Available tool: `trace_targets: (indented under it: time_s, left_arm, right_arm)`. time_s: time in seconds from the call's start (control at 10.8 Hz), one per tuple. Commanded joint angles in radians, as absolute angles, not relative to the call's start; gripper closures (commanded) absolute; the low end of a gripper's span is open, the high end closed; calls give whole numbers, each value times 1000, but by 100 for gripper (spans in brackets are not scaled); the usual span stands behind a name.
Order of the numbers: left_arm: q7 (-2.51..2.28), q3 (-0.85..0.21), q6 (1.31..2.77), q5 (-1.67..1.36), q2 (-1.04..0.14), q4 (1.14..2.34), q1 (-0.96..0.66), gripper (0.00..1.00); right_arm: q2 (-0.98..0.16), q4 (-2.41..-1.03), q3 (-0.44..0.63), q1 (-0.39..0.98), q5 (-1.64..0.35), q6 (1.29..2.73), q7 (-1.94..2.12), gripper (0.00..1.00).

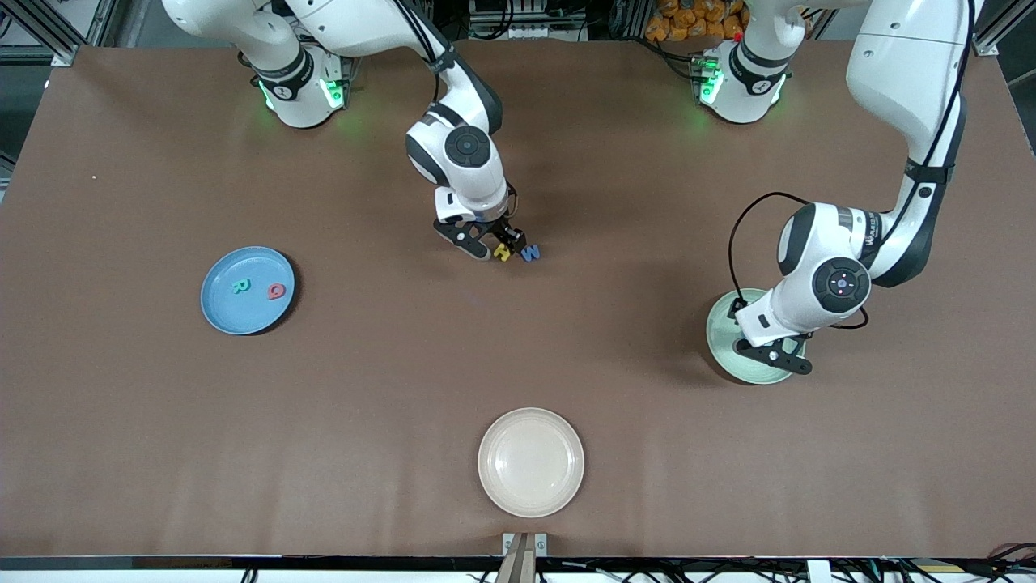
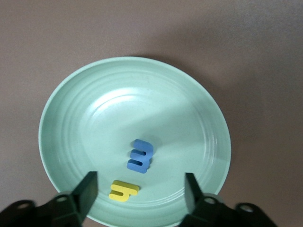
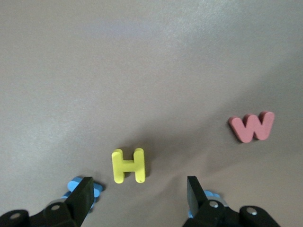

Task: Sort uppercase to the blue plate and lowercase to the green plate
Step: 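Lower the blue m onto the green plate while the right gripper grasps letters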

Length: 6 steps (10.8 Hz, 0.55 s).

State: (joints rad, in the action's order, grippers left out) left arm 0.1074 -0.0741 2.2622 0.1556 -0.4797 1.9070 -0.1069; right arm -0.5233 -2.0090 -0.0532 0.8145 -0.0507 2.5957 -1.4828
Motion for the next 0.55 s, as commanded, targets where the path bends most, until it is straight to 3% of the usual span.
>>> trace_targets:
  time_s: [0.0, 0.46]
  left_arm:
    - [110, -69, 2266, 173, -469, 1908, -115, 0]
    - [107, -67, 2260, 170, -466, 1888, -118, 0]
  right_arm:
    - [-572, -1971, -52, 830, -18, 2637, -1563, 14]
    - [-584, -1965, -48, 833, 24, 2638, -1562, 31]
